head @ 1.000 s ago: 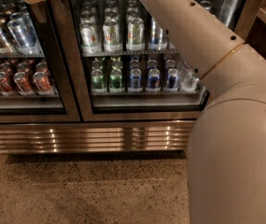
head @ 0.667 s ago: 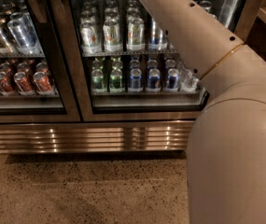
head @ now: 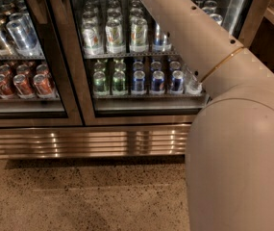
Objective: Open right fridge door
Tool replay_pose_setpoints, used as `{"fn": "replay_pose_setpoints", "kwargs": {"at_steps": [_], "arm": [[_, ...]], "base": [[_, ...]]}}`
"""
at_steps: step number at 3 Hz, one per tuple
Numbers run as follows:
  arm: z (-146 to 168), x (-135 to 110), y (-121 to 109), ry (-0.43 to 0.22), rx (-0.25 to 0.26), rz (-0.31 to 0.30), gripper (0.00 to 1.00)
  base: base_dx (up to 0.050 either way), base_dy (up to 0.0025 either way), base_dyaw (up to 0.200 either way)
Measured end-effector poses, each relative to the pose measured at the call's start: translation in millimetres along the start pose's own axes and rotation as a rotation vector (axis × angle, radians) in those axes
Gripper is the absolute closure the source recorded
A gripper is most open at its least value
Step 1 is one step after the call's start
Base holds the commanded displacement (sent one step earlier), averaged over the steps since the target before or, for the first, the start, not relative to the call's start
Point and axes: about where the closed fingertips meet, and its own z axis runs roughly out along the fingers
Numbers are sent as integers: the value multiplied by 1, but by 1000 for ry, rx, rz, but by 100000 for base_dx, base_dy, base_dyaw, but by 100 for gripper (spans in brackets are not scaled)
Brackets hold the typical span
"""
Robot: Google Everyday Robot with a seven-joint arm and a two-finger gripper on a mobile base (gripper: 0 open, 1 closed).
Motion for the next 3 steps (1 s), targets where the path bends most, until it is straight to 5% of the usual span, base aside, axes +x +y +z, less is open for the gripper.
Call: {"fn": "replay_pose_setpoints", "kwargs": {"at_steps": [1, 3], "arm": [[-1, 2, -9, 0, 0, 0, 100], [1, 4, -9, 0, -7, -5, 100]], "base": [[0, 0, 0], [0, 0, 0]]}}
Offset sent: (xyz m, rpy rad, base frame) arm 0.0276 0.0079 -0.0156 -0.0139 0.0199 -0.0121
